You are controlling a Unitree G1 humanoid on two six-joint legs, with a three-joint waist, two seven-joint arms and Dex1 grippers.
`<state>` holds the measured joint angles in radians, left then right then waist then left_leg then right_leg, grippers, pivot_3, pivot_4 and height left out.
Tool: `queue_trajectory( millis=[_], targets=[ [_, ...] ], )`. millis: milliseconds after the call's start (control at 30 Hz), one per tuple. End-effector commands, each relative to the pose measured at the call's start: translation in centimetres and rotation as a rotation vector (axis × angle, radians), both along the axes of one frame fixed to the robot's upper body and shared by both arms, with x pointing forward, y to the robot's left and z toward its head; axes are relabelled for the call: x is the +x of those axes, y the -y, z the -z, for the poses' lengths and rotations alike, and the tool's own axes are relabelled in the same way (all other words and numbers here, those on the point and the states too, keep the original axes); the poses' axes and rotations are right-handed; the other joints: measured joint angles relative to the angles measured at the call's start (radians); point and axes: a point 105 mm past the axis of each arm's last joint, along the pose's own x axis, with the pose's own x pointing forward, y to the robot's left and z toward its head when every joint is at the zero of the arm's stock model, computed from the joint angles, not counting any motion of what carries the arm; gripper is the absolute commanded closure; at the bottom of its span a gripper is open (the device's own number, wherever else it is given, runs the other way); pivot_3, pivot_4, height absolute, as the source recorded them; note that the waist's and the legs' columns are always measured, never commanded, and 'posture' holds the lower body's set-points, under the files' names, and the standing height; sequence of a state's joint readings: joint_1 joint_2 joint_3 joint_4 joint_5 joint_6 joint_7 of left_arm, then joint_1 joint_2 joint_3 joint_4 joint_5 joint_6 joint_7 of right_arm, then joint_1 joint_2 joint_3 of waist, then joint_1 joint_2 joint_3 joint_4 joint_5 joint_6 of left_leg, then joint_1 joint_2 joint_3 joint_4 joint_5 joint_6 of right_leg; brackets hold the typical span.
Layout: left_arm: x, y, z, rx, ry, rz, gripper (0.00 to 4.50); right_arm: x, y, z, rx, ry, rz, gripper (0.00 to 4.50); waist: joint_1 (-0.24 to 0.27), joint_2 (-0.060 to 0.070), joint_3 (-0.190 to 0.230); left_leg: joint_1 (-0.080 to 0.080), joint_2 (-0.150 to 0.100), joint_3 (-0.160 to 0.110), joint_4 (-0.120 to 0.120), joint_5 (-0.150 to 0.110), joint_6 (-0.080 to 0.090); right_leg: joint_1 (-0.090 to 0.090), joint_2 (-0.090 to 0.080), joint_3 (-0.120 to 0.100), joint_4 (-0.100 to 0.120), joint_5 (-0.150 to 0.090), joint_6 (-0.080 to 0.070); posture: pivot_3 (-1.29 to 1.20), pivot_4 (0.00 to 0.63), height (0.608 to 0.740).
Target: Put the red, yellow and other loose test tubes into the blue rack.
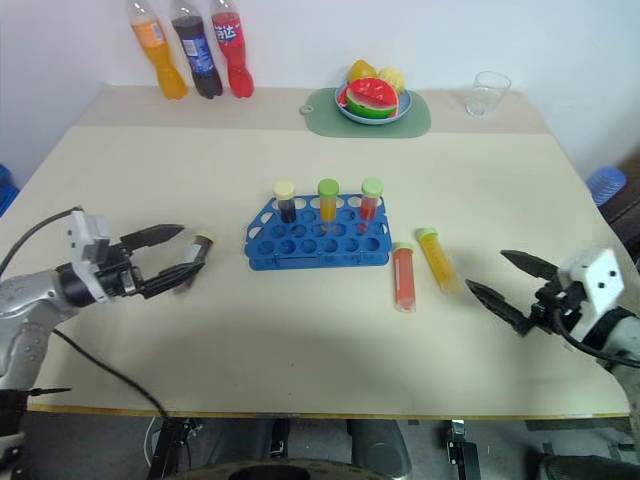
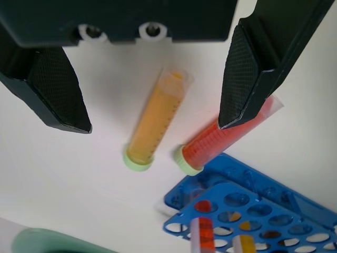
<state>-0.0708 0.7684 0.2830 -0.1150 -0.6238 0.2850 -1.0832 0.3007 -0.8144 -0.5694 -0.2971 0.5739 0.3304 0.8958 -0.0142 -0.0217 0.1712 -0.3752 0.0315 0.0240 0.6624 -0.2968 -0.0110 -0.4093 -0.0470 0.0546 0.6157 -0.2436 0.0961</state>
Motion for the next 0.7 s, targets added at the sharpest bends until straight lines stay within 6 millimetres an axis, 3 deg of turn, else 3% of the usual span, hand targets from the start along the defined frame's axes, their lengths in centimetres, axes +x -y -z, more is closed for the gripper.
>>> queue_trajectory(
  millis=[33,167,400,567,700],
  targets=[
    [-0.5,-0.3,-1.2,0.018,0.012,0.021,0.01,-0.5,-0.2,-1.4,-0.02,0.035,-0.013,0.24,0.0,0.0,0.0,0.0,0.0,0.0,0.0,0.0,0.0,0.0,0.0,0.0,0.0,0.0,0.0,0.0,0.15,0.74],
    [0.2,-0.5,-1.3,0.016,0.022,0.015,0.01,-0.5,-0.1,-1.3,-0.025,0.035,-0.004,0.24,0.001,0.0,0.0,0.0,0.0,0.001,0.0,0.0,0.0,0.0,0.0,0.0,-0.001,0.0,0.0,0.0,0.15,0.74],
    [0.2,1.1,-2.6,-0.032,0.04,0.124,0.01,0.3,-0.7,-1.8,0.004,0.032,0.005,0.24,0.001,0.0,0.0,-0.001,0.0,0.002,0.0,0.0,0.0,0.0,0.0,0.0,-0.001,0.0,0.0,0.0,0.15,0.74],
    [-0.1,2.2,-2.5,0.03,0.067,0.212,0.01,2.1,-0.4,-2.1,-0.026,-0.079,0.136,0.24,-0.003,0.0,0.0,-0.001,-0.001,0.002,0.0,0.0,0.0,-0.001,0.001,0.0,0.0,0.0,0.0,0.0,0.15,0.74],
    [-0.6,3.3,-1.6,0.09,0.078,0.279,0.01,4.0,-2.2,-3.1,0.017,-0.204,0.141,0.24,-0.005,0.001,0.001,-0.001,0.0,0.001,0.0,0.0,0.0,-0.002,0.0,0.001,0.0,0.0,0.0,0.0,0.15,0.74]
  ],
)
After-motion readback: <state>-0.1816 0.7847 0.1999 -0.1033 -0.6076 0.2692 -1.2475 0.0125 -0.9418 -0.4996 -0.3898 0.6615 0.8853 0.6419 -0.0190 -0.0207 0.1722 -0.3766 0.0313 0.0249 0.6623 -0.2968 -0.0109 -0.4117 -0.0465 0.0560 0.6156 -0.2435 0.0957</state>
